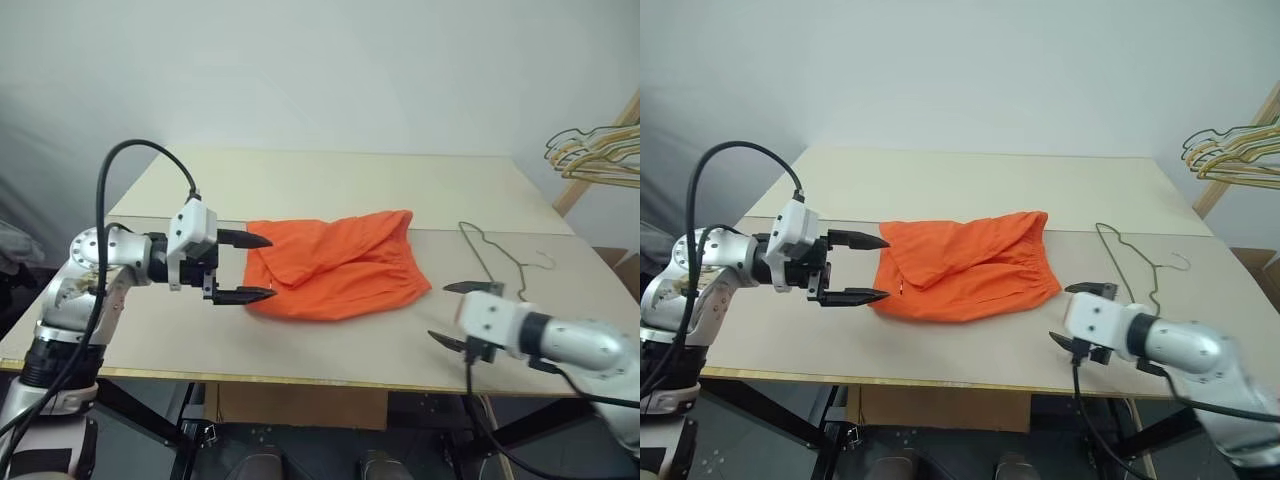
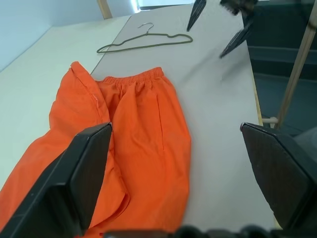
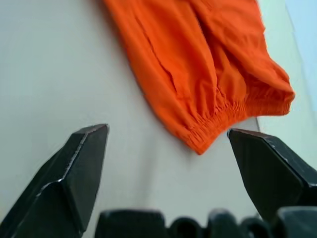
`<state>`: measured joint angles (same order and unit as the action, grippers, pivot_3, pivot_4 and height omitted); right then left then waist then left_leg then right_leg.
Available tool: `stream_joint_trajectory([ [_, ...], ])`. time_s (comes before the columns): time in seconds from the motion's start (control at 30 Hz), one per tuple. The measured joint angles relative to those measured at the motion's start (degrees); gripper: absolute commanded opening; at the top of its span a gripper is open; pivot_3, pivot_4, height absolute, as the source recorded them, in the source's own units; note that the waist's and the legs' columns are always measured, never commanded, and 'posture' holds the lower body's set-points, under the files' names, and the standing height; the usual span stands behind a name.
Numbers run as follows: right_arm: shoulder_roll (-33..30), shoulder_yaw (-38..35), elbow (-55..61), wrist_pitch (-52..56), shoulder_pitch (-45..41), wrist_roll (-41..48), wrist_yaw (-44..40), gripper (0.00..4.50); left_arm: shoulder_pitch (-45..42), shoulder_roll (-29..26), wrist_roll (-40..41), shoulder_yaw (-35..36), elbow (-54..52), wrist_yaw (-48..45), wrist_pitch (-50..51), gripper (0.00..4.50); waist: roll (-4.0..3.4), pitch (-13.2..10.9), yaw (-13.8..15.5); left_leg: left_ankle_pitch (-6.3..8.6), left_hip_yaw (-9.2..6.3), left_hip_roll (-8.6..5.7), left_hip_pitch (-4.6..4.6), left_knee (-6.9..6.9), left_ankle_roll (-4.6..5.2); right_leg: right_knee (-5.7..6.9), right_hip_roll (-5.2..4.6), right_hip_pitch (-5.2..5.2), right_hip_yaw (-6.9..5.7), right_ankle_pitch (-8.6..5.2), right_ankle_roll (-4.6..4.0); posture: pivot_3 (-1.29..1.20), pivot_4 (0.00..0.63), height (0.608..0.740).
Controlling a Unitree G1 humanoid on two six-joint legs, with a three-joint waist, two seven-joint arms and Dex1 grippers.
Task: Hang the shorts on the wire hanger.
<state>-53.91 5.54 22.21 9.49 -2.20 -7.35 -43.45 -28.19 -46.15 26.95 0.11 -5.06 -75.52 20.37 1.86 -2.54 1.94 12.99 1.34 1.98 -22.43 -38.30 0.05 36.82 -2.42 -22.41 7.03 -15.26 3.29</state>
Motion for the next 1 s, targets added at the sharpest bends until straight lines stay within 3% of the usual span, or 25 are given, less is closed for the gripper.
stream_joint_trajectory([
  [0.17, 5.86, 11.21, -13.89, -7.88, -11.97, -12.16, 3.41, 4.47, -0.21, 0.31, 0.05, -0.38, -0.24, 0.01, -0.08, 4.5, 0.0, 0.0, -0.1, 0.0, 0.0, -0.02, -0.09, 0.01, 0.0, 0.02, 0.0, -0.08, 0.0, 0.21, 0.32, 0.15, 0.0, 0.74],
  [0.33, 9.89, 18.8, -30.82, -14.24, -22.39, -24.67, 10.51, 4.47, -0.44, 0.4, 0.03, -0.47, -0.22, 0.07, -0.09, 4.5, 0.01, 0.0, 0.22, -0.01, 0.0, -0.03, -0.28, 0.0, 0.0, 0.05, 0.0, -0.26, 0.0, 0.45, -0.04, 0.17, 0.0, 0.74],
  [0.43, 9.99, 20.9, -37.83, -18.86, -26.47, -28.21, 12.8, 3.9, -0.48, 0.37, -0.01, -0.5, -0.24, 0.13, -0.11, 4.5, 0.02, 0.01, 0.4, -0.01, -0.02, -0.03, -0.26, 0.0, 0.01, 0.05, 0.0, -0.22, -0.03, 0.46, -0.06, 0.18, 0.0, 0.74],
  [0.57, 10.78, 21.31, -41.69, -22.14, -27.37, -29.56, 13.41, 2.49, 0.02, -0.19, -1.85, -0.56, -0.3, 0.35, -1.67, 4.5, 0.04, 0.02, 0.39, -0.01, -0.03, -0.03, -0.21, 0.0, 0.01, 0.06, 0.0, -0.17, -0.02, 0.47, -0.07, 0.18, 0.0, 0.74],
  [0.8, 10.96, 21.37, -42.05, -23.8, -26.44, -29.57, 12.06, 0.01, 2.7, -1.47, -22.62, -9.95, 6.98, 4.04, -25.72, 4.5, 0.03, 0.02, 0.51, -0.01, -0.01, -0.03, -0.07, 0.0, 0.01, 0.11, 0.01, -0.07, 0.02, 0.49, -0.18, 0.18, 0.0, 0.74],
  [1.0, 10.93, 20.23, -38.89, -23.8, -25.82, -28.81, 10.78, 0.01, -4.76, 3.7, -41.56, -19.36, 22.75, 15.25, -42.2, 4.5, 0.03, 0.02, 1.17, -0.02, 0.0, -0.05, -0.06, -0.01, 0.02, 0.1, 0.01, -0.03, 0.03, 0.52, -0.13, 0.15, 0.0, 0.74],
])
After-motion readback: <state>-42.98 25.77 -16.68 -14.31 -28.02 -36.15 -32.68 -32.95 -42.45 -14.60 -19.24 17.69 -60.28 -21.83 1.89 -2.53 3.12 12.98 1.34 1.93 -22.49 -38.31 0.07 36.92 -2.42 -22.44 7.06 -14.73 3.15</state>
